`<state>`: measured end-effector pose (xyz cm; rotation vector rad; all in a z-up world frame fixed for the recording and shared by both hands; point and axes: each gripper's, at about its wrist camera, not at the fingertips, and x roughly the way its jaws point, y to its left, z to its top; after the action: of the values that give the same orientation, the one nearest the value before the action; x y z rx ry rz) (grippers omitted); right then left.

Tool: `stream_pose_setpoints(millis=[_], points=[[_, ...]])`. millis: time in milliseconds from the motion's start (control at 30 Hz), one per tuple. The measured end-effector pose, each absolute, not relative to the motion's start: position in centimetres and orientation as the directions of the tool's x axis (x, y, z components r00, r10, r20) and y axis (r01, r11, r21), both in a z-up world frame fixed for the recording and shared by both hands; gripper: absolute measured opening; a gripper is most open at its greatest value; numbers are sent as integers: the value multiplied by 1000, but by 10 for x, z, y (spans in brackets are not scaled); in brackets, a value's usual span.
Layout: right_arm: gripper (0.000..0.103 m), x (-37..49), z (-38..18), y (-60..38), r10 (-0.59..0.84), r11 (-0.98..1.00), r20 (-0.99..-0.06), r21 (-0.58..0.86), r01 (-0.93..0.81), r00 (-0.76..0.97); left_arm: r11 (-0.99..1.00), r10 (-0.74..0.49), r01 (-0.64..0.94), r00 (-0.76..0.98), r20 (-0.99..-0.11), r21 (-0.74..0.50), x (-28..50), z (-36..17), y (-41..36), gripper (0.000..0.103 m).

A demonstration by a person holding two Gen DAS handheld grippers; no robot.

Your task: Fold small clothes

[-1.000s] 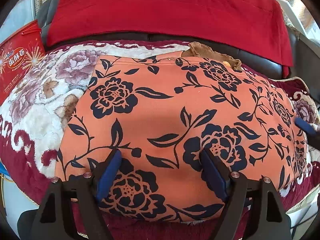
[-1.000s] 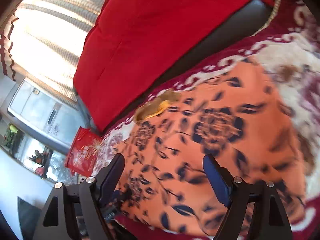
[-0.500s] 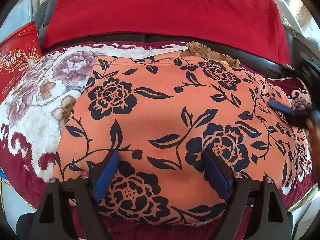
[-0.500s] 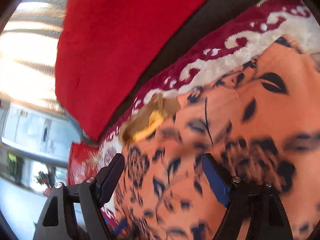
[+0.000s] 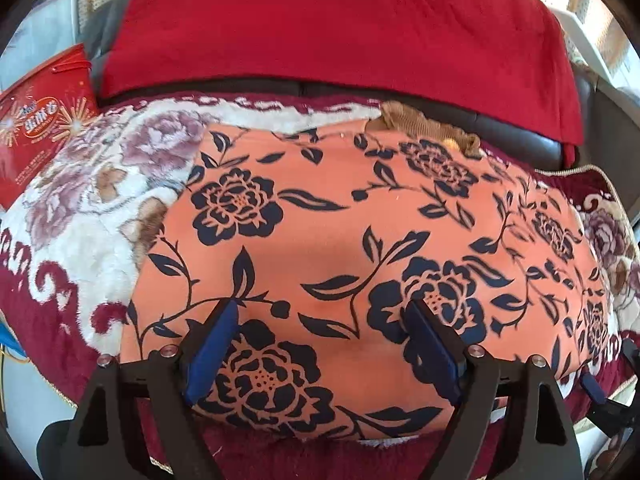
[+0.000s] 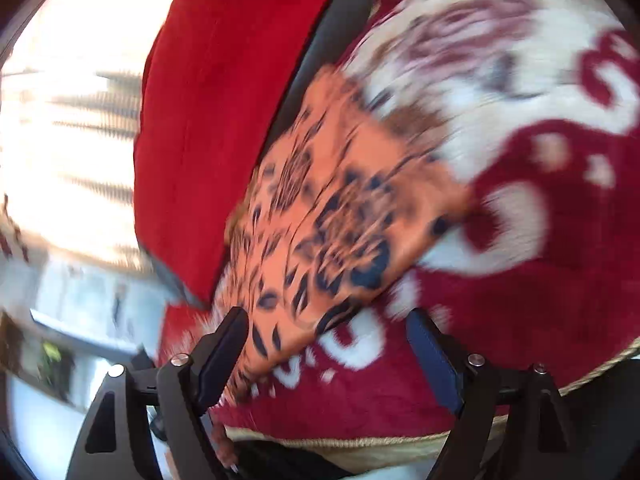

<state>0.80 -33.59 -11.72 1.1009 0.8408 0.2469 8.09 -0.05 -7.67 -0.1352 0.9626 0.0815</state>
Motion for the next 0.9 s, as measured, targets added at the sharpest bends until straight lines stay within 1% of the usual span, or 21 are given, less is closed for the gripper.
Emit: stream_pose_setpoints(millis=[100, 300, 400, 433, 467, 533, 567, 633, 700, 767, 900], points=[[84, 14, -118, -351, 553, 428, -448, 876, 221, 703, 991, 7, -114, 582, -813, -72, 81, -73, -11, 87], [84, 33, -121, -358, 531, 387, -434, 888, 247, 728, 996, 21, -86, 603, -798, -39, 86, -65, -35, 87], [78, 42, -110, -352, 509, 414, -431, 882, 227, 745, 997, 34, -80, 601, -798, -18, 91, -65, -40, 87], [69, 44, -104, -351, 503, 426, -427, 879, 214, 751, 997, 34, -80, 603, -797, -18, 92, -65, -41, 87], [68, 43, -97, -349, 489, 459, -435, 865, 201, 756, 997, 36, -82, 605, -795, -17, 93, -65, -41, 87], [68, 44, -90, -346, 462, 506, -456, 840, 196, 761, 996, 39, -84, 603, -797, -14, 96, -66, -41, 87], [70, 47, -93, -345, 463, 517, -476, 830, 209, 748, 996, 39, -83, 599, -800, -13, 97, -67, -42, 87], [70, 48, -103, -344, 471, 495, -501, 832, 252, 726, 996, 41, -84, 594, -803, -12, 99, -67, -42, 87], [71, 46, -109, -345, 479, 466, -488, 846, 260, 729, 996, 37, -83, 603, -797, -16, 98, -65, -42, 87], [76, 45, -108, -346, 472, 467, -484, 846, 257, 737, 996, 33, -81, 608, -793, -20, 100, -63, -42, 87], [82, 48, -106, -343, 472, 478, -489, 841, 253, 734, 997, 26, -77, 608, -793, -26, 103, -66, -43, 87]])
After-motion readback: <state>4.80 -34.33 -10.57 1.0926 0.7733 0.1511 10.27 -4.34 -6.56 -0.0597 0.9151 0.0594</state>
